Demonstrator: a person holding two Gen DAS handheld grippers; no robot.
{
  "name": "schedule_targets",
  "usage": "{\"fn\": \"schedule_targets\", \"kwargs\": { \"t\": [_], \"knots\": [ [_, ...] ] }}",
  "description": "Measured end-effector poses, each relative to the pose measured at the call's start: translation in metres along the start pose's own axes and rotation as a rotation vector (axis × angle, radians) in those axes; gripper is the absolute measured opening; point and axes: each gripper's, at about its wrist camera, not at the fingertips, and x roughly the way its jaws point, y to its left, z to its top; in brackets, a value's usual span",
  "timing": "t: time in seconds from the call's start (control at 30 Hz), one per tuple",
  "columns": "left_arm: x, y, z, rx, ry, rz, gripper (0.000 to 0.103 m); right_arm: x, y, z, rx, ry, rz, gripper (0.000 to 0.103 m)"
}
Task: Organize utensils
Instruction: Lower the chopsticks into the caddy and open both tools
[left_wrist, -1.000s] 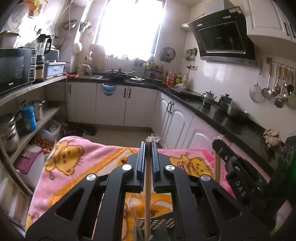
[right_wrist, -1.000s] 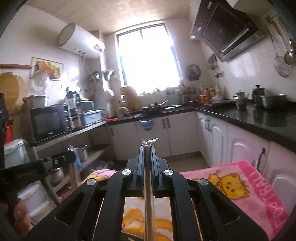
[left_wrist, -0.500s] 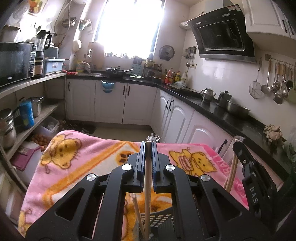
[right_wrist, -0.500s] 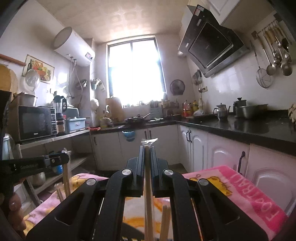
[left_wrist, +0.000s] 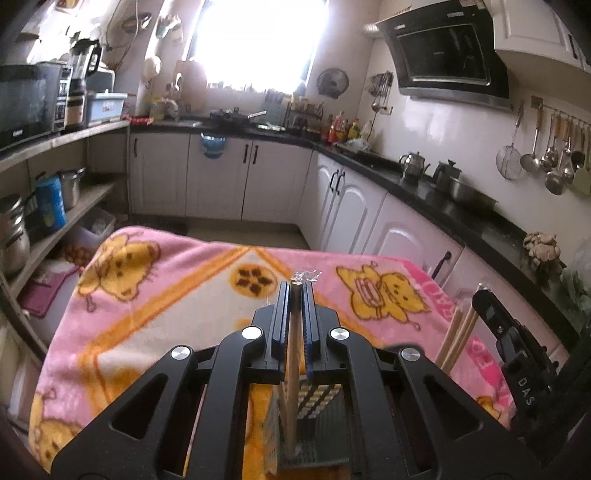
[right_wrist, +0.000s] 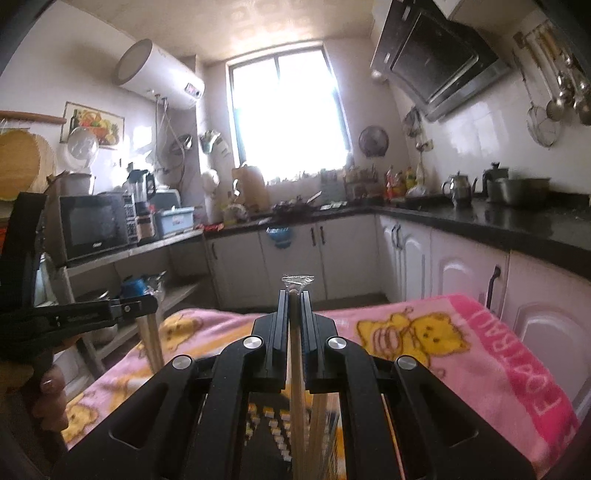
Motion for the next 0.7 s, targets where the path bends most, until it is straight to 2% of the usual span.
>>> {"fn": "schedule_targets", "kwargs": {
  "t": [0.17, 0.27, 0.37, 0.47, 0.57, 0.7],
  "knots": [
    [-0.004, 0.004, -0.011, -0.008, 0.04, -0.005, 0.002, -0.009, -0.003, -0.006, 0.037, 0.077, 0.028, 0.006],
    [-0.007, 0.002, -0.016, 0.004, 0.055, -0.002, 0.003, -0.016, -0.004, -0.007, 0.045, 0.09, 0.032, 0.007],
    [-0.009, 0.002, -0.02, 0.005, 0.075, 0.001, 0.014, -0.022, -0.003, -0.01, 0.043, 0.122, 0.031, 0.01],
    [-0.013, 0.002, -0.024, -0.002, 0.09, -0.001, 0.017, -0.027, -0.005, -0.012, 0.051, 0.152, 0.028, 0.013],
    [-0.018, 0.003, -0.029, -0.018, 0.106, -0.004, 0.024, -0.032, -0.007, -0.014, 0.05, 0.167, 0.02, 0.016],
    [-0.026, 0.005, -0.034, -0.024, 0.114, 0.001, 0.027, -0.041, -0.007, -0.017, 0.053, 0.18, 0.015, 0.019]
  ]
}}
